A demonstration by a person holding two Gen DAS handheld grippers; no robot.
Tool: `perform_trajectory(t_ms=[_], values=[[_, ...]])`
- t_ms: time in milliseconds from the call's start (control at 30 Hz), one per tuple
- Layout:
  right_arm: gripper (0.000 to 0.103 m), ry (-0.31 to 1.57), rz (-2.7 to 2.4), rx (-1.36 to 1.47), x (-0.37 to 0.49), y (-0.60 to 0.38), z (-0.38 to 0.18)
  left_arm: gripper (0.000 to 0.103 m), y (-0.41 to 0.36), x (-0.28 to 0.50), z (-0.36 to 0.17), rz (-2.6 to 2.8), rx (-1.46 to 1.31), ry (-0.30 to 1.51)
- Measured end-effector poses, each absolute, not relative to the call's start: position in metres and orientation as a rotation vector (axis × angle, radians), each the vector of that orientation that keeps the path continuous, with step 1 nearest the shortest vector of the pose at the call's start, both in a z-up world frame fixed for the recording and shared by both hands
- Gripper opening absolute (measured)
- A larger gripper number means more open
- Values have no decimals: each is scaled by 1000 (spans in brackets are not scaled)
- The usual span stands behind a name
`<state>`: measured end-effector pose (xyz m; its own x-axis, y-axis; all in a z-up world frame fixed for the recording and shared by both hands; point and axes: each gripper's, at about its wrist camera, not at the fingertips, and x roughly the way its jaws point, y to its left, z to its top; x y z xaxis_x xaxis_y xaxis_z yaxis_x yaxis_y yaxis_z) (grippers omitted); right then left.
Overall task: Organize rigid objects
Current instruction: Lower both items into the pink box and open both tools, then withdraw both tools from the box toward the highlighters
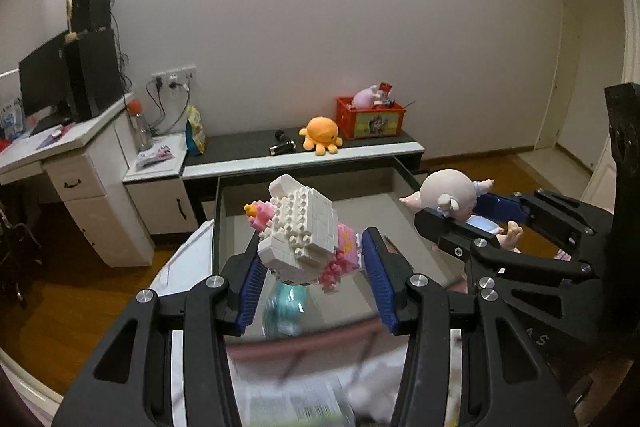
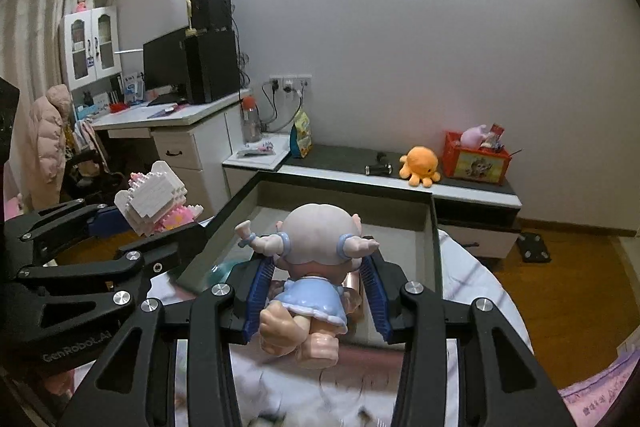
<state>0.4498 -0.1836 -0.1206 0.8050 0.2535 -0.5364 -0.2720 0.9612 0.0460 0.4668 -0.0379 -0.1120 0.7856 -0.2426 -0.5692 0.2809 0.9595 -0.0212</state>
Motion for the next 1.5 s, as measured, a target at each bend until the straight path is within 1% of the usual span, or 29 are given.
perform_trajectory(t_ms=[167,367,433,633,700,733,767,800,833,867,900,933,967,1000,1067,1133,1167,1200,1267,1500], values=[[44,663,280,-16,515,-185,-139,48,-49,537,-134,-248,143,721],[44,829,226,-69,583,-183,-182,48,-59,602,-170,-241,187,872],[44,888,223,-69,598,-185,-195,48,-63,613,-180,-236,208,906],[44,977,211,-75,619,-192,-215,49,-70,631,-209,-218,247,988],[46,992,212,-67,621,-193,-216,51,-69,631,-213,-197,246,997],[49,1005,207,-67,621,-194,-217,54,-67,630,-212,-183,246,997],[54,1010,197,-72,622,-194,-217,60,-65,627,-210,-168,243,992],[57,998,187,-81,620,-195,-215,63,-63,623,-206,-153,240,977],[58,969,183,-83,617,-197,-209,69,-61,619,-202,-145,242,961],[63,957,181,-78,615,-198,-205,76,-58,614,-196,-139,245,939],[70,944,176,-70,611,-201,-199,81,-55,609,-190,-131,241,917],[73,915,173,-61,604,-203,-190,91,-50,600,-182,-121,226,888],[80,881,180,-52,598,-205,-181,95,-46,590,-173,-120,206,854],[81,846,187,-43,586,-207,-168,95,-43,577,-163,-122,187,809],[81,787,192,-37,566,-206,-150,101,-35,553,-146,-98,164,741],[81,716,205,-41,533,-205,-127,103,-31,523,-130,-78,160,656],[82,690,205,-44,521,-204,-120,103,-28,504,-121,-68,153,615],[86,654,201,-58,505,-202,-111,103,-24,488,-115,-61,137,585],[88,598,193,-101,472,-196,-98,103,-15,462,-105,-44,113,546],[89,423,187,-117,354,-187,-76,103,3,345,-83,-57,55,399]])
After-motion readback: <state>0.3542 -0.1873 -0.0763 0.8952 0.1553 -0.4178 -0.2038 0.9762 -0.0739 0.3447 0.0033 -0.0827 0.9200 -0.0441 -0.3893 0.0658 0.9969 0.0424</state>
